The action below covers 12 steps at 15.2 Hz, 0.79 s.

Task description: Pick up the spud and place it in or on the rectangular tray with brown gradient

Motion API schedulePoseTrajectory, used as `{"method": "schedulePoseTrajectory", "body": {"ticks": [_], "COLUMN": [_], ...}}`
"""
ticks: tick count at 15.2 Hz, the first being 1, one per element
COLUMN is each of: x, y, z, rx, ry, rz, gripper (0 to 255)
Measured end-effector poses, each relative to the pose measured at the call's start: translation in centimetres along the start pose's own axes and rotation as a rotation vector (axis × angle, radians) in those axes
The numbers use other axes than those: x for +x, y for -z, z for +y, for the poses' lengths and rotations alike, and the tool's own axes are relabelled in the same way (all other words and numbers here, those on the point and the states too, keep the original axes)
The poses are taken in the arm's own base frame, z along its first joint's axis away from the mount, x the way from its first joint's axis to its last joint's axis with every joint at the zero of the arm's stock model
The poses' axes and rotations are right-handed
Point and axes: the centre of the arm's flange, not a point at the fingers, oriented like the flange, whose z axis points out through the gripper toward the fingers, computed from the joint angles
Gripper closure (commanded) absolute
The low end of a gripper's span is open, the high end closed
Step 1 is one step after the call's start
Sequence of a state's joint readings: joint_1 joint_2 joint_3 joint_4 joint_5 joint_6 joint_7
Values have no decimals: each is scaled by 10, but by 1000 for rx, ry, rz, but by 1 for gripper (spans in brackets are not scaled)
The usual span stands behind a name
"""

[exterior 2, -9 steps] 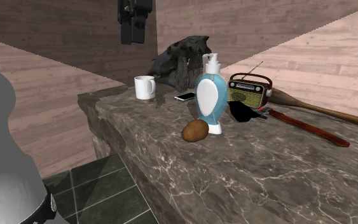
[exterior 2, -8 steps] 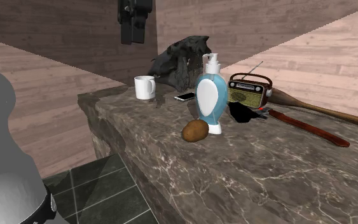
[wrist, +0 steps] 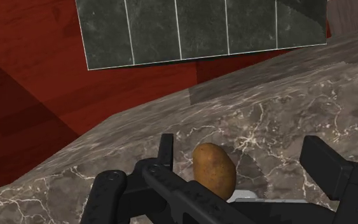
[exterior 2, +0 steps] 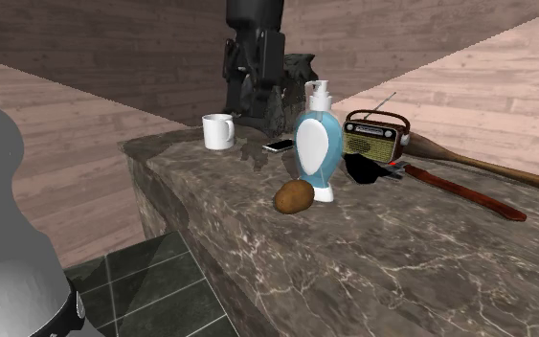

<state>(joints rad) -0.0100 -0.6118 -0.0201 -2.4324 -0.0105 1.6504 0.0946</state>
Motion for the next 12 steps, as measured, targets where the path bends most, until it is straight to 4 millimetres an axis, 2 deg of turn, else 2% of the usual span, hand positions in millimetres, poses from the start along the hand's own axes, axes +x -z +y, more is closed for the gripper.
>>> {"method": "schedulePoseTrajectory", "body": {"ticks": [6, 9, 12], "x": [66, 98, 129], "y": [-52, -74, -104], "z": [1, -5, 0], "rx": [27, 41, 54], "ry": [-1, -1, -2], "rz": [-23, -33, -46], "gripper": [0, 0, 0]}}
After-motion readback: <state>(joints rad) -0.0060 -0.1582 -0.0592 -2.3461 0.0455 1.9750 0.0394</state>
